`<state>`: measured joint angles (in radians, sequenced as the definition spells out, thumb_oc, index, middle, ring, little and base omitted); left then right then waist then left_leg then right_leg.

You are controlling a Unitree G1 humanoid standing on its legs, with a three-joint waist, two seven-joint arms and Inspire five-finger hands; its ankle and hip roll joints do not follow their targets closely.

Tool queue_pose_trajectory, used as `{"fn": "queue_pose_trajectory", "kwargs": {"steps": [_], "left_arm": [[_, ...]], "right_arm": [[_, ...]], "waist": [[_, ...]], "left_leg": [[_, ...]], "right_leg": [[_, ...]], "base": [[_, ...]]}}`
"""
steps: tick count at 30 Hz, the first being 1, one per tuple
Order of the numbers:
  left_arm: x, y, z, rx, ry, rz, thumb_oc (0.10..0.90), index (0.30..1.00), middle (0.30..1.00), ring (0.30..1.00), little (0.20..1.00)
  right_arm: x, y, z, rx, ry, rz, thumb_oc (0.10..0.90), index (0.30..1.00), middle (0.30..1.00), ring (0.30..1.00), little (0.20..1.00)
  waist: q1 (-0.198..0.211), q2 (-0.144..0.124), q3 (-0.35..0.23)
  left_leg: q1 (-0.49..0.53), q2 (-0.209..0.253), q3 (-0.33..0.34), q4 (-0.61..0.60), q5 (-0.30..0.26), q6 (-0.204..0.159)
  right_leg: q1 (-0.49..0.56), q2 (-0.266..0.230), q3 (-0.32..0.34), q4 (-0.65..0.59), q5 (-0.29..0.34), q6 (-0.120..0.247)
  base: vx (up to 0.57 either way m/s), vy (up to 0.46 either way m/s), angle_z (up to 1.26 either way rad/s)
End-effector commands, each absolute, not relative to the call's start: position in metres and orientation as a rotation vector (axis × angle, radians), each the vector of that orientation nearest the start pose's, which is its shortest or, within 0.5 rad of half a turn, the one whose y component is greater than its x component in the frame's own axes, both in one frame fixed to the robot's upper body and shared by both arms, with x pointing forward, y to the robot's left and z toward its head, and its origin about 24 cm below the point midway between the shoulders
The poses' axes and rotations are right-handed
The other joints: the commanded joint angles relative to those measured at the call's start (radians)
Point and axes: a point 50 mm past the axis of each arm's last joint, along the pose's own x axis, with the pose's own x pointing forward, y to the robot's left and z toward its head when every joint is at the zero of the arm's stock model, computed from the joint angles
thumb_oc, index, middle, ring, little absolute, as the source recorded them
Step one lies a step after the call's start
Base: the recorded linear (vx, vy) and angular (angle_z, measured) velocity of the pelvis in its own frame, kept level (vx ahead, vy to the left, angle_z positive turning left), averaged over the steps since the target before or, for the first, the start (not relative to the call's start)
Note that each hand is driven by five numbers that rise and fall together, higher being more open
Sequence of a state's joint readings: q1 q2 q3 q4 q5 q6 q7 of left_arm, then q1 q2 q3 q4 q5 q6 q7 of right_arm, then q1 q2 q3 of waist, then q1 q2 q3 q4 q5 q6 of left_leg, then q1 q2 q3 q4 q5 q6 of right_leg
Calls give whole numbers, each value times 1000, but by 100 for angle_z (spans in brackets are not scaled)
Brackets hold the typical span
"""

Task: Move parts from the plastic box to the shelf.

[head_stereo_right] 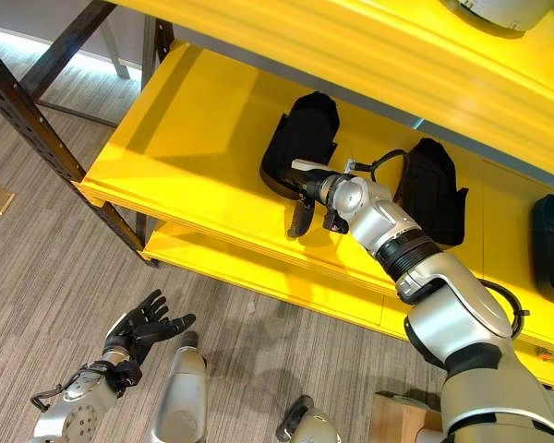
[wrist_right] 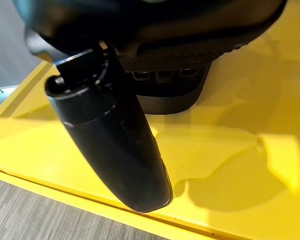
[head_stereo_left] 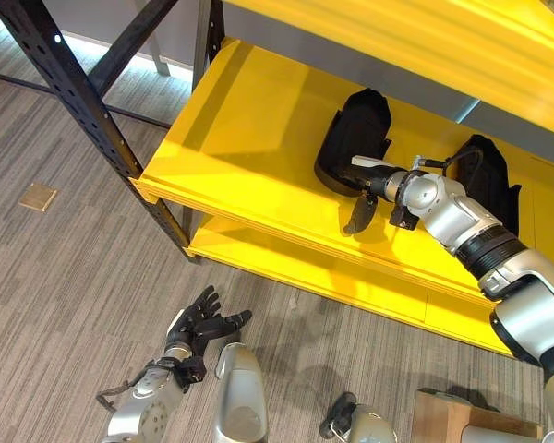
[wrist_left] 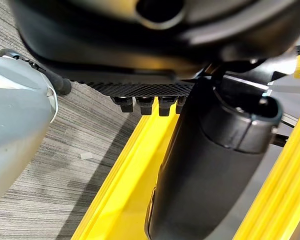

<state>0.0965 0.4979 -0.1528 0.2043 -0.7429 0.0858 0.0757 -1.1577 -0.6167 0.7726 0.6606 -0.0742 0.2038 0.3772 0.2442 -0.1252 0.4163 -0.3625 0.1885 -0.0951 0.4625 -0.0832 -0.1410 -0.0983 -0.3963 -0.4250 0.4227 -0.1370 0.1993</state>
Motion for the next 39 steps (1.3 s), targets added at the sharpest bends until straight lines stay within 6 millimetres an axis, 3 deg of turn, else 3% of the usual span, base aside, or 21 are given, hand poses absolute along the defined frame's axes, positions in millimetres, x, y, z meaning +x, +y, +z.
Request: {"fn": "queue_pose_trajectory", "kwargs": {"steps": [1, 39], "left_arm": [[230, 244, 16, -178, 279, 30, 900, 1000, 1000, 1000, 1000], [233, 243, 18, -177, 278, 7, 900, 1000, 1000, 1000, 1000]], "right_arm": [[403, -143, 219, -1230, 55, 472, 900, 1000, 1000, 1000, 1000], [397, -146, 206, -1262, 118, 557, 900, 1000, 1000, 1000, 1000]], "waist": [[0, -27, -16], [-13, -39, -27]], "left_leg": [[-37, 52, -9, 33, -24, 13], [-38, 55, -7, 29, -22, 16]], "right_leg": [[94, 4, 58, -99, 60, -6], [96, 11, 62, -102, 66, -2]], "base": [[0, 0, 0], [0, 0, 0]]}}
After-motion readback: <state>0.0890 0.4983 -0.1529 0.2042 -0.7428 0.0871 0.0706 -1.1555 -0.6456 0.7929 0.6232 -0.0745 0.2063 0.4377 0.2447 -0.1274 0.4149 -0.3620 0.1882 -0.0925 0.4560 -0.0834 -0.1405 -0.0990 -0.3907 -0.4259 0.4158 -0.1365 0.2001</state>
